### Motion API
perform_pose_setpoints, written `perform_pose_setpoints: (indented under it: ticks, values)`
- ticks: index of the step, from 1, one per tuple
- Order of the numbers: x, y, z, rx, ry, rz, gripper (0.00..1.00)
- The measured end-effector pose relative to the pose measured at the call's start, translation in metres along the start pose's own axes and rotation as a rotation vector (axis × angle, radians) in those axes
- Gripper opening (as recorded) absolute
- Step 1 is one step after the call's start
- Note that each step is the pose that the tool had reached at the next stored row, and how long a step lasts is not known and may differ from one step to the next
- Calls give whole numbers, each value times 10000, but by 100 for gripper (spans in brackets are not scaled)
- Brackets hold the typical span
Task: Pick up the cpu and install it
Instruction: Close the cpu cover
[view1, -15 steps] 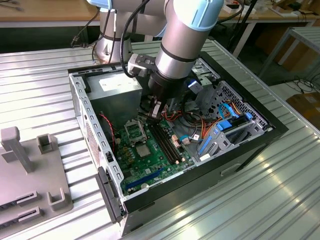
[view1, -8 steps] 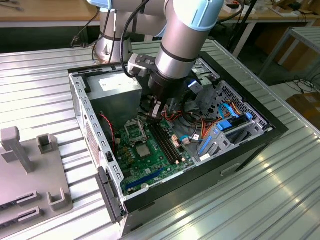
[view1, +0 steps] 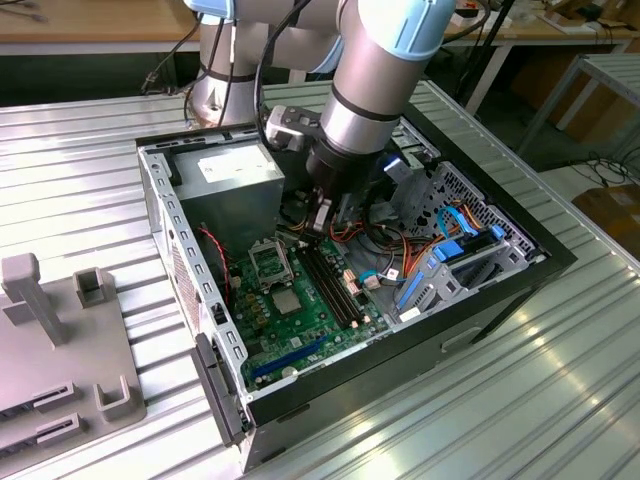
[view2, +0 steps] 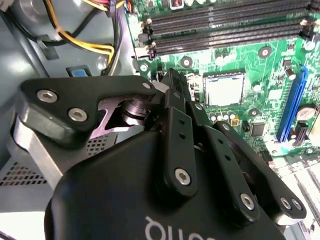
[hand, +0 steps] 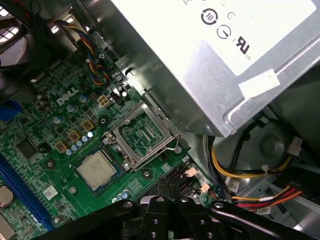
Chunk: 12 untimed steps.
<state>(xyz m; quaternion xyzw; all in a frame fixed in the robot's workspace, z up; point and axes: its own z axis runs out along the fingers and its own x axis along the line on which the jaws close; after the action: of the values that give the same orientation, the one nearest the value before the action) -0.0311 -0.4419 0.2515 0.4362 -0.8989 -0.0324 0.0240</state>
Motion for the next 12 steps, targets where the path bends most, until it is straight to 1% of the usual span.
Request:
perform_pose_setpoints:
  ticks: [1, 3, 5, 6, 7, 8, 9, 11, 12]
  values:
    - [-2, 1, 3, -8, -10, -3, 11]
    - [-4, 2, 13, -73, -90, -11, 11]
    - [-6, 2, 25, -162, -203, -22, 11]
    - [-7, 2, 35, -229, -289, -30, 11]
    - [-8, 1, 41, -264, -333, -34, 11]
    - [-8, 1, 47, -309, -390, -40, 11]
    - [-8, 0, 50, -378, -477, -48, 11]
    - [-8, 0, 54, -545, -689, -66, 11]
    - [-8, 0, 57, -607, -767, -73, 11]
